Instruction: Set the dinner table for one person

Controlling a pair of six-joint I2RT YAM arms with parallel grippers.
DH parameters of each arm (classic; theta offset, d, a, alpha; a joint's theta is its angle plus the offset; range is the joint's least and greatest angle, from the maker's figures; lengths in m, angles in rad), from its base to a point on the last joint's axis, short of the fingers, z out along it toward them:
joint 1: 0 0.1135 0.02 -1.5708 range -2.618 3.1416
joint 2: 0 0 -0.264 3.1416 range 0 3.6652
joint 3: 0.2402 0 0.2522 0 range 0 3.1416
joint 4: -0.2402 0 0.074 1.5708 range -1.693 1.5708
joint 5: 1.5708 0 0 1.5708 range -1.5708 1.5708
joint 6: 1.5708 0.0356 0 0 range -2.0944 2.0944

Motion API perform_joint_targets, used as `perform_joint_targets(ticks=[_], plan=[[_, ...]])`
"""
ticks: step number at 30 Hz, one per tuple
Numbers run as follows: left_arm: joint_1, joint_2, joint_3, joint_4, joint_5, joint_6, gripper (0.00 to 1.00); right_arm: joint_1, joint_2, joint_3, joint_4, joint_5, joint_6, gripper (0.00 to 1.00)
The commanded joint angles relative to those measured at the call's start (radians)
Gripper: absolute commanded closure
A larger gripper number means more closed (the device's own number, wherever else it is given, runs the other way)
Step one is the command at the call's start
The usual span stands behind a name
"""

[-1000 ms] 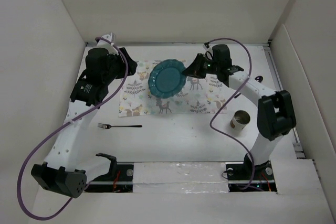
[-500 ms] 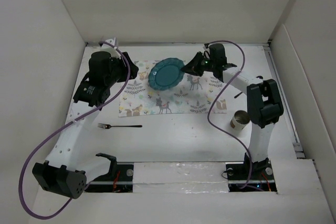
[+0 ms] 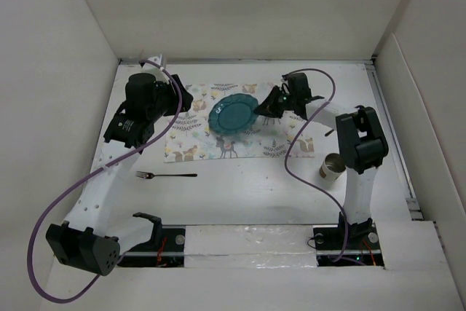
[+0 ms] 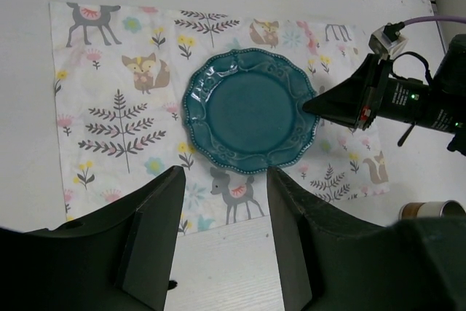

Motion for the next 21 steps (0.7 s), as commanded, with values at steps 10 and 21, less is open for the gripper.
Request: perform_joint_targets(ticks=[10, 21], plan=[[0.002, 0.008, -0.033, 0.047, 0.02, -0.007, 0.55, 0.015, -0.058, -0.028, -0.146, 0.121, -0.15, 0.52], [0.002, 0.016, -0.028, 0.064, 0.093, -0.009, 0.79, -0.006, -0.247, 0.099, -0.422, 0.207, -0.37, 0.54]])
